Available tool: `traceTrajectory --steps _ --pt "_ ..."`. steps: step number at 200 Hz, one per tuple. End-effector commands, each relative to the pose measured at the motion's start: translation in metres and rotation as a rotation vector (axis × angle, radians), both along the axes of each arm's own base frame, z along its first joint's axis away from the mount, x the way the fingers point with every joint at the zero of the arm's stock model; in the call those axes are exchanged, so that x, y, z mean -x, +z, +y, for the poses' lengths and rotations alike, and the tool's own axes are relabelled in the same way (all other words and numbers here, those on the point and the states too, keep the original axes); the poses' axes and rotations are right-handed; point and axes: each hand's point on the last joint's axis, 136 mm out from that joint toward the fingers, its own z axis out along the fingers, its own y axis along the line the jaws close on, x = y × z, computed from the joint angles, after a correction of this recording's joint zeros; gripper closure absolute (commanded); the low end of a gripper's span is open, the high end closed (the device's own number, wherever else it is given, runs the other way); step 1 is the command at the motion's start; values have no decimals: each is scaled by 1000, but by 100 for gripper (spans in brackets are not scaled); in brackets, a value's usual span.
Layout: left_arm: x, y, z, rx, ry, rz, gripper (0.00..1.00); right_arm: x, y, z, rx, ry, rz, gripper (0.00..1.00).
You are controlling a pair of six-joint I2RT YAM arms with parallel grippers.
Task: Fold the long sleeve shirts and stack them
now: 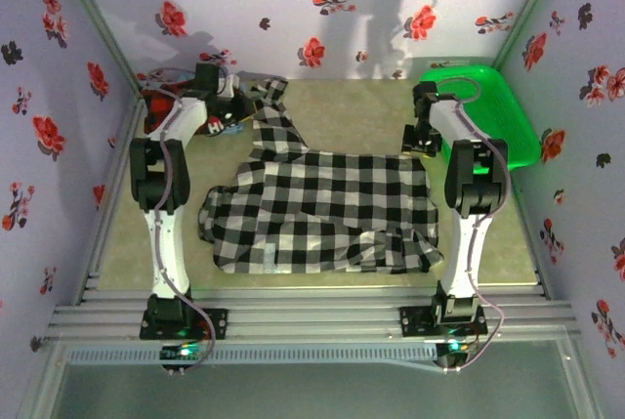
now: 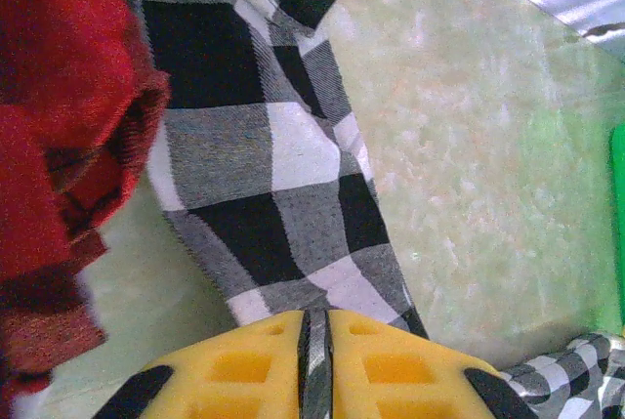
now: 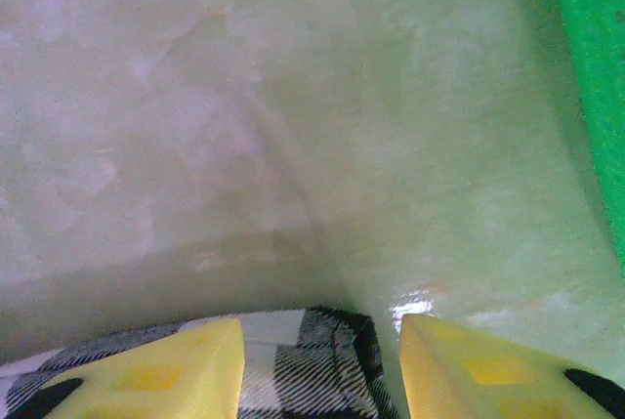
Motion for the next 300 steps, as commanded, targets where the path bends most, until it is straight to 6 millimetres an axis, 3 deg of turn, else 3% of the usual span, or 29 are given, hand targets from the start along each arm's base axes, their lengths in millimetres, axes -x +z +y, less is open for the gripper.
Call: traceTrajectory --steps 1,54,73,109,168,202,233,275,300 --pt "-2 29 18 11 23 -77 86 7 21 -1 83 36 -20 52" --pt "3 33 27 15 32 -84 86 5 7 -4 126 1 12 55" --pt "5 34 17 37 6 -85 79 4 6 -8 149 -3 9 56" --pt "10 27 2 46 -19 -62 58 7 -5 -5 135 3 34 59" --pt "14 18 -7 41 -29 -45 53 12 -22 -3 133 -18 54 63" --pt "15 10 -2 9 -6 -28 36 13 -28 -3 134 -21 66 71" --pt "13 7 -11 -1 -18 -23 25 14 -27 -1 125 -27 63 82" --pt "7 -3 -23 -16 -19 0 22 12 -15 -6 148 -22 41 98" --pt "-1 -6 -30 -17 -20 0 22 13 -13 -5 145 -16 44 100"
